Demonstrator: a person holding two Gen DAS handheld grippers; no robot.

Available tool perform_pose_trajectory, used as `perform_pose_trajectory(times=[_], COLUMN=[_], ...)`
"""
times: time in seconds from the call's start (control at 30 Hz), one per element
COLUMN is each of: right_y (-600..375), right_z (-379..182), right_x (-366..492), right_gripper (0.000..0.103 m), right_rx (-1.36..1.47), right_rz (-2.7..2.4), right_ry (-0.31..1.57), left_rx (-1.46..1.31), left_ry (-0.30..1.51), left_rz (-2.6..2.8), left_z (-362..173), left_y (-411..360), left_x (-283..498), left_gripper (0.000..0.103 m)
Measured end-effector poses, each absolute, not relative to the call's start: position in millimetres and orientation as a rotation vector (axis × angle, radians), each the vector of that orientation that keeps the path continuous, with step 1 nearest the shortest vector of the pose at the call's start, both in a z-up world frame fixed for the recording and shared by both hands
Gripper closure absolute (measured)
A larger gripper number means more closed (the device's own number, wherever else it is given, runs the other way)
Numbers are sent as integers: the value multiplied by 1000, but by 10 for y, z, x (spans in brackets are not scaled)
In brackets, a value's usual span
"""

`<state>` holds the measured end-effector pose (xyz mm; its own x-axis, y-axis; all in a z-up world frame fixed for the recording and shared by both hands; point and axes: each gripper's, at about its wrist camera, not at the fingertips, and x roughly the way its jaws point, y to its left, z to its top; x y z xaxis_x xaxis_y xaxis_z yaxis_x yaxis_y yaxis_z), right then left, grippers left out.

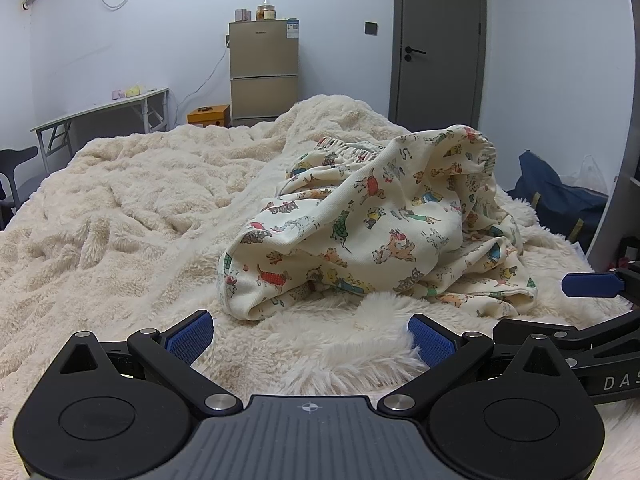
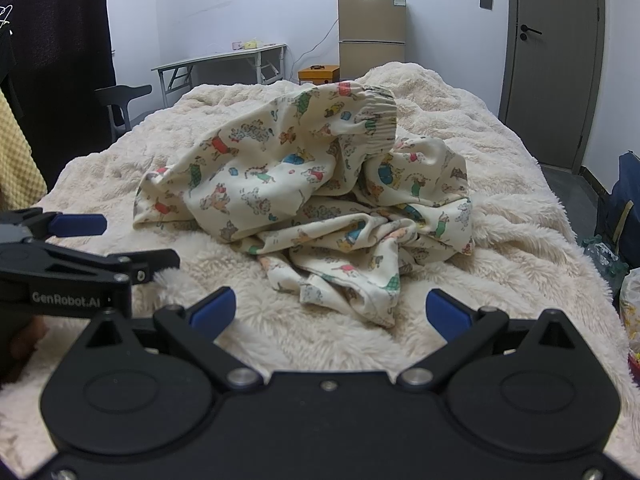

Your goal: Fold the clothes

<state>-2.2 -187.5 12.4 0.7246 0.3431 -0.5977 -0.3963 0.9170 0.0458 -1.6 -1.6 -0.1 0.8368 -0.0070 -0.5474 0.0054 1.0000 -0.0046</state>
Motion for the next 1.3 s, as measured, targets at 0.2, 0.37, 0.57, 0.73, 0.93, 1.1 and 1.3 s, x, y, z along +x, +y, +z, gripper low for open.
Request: perform_pose_trajectory(times=[0.2, 0.37, 0.57, 0.73, 0.93, 1.1, 1.3], right_y=[-1870, -1871, -1872, -1870, -1866, -1867, -1872], right_z=[124, 121, 121, 125, 124, 132, 136], right_x=[-21, -22, -24, -20, -5, -8, -5], right_gripper=[0, 0, 0, 0, 0, 0, 0], right_rx=[-89, -89, -90, -91, -91, -91, -90], right_rz=[409, 410, 411, 411, 414, 414, 415], right_ry=[641, 642, 642, 644, 649, 649, 649], left_rx=[-2, 3, 17, 17, 18, 16, 14], left_ry=[576, 575, 564, 564, 566, 568, 567], left_rz=[-4, 2, 19, 19, 12, 9, 5], left_z=[3, 9, 24, 27, 28, 33, 33], left_y=[-20, -23, -30, -23, -27, -22, -28], left_x=[-19, -22, -37, -39, -37, -32, -28], left_gripper=[0, 0, 0, 0, 0, 0, 0])
